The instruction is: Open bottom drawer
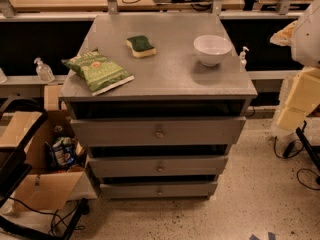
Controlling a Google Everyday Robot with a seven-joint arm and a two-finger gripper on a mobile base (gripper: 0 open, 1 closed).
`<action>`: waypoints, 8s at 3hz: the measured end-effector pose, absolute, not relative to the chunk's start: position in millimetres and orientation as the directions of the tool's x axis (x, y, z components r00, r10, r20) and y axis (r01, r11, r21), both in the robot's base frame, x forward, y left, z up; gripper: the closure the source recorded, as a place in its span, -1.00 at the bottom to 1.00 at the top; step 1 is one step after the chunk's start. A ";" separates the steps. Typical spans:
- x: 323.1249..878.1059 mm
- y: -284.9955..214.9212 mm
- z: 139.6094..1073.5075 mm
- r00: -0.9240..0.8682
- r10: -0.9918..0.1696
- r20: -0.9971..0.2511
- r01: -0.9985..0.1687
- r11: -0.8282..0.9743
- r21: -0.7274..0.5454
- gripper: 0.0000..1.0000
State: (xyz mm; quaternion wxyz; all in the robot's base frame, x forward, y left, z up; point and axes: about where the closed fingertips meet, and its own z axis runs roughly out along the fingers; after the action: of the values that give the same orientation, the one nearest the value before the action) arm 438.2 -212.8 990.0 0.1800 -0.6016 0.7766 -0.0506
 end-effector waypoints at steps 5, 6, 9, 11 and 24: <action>457.2 -221.3 774.9 -0.567 -0.750 -0.341 -0.713 0.654 -0.254 -1.00; 477.6 -224.4 725.5 -0.632 -0.631 -0.451 -0.623 0.759 -0.188 -1.00; 489.9 -215.8 636.8 -0.562 -0.672 -0.483 -0.644 0.721 -0.254 -1.00; 502.6 -225.7 550.6 -0.297 -0.787 -0.541 -0.728 0.553 -0.405 -1.00; 558.8 -173.4 265.6 0.197 -0.963 -0.185 -0.912 -0.111 -0.395 -1.00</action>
Offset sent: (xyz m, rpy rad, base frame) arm 0.0460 0.0116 -0.0718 0.1384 -0.1895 -0.1035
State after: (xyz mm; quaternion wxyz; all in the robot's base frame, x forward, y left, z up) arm 558.8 -173.4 265.6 0.2156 -0.7431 0.6308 -0.0587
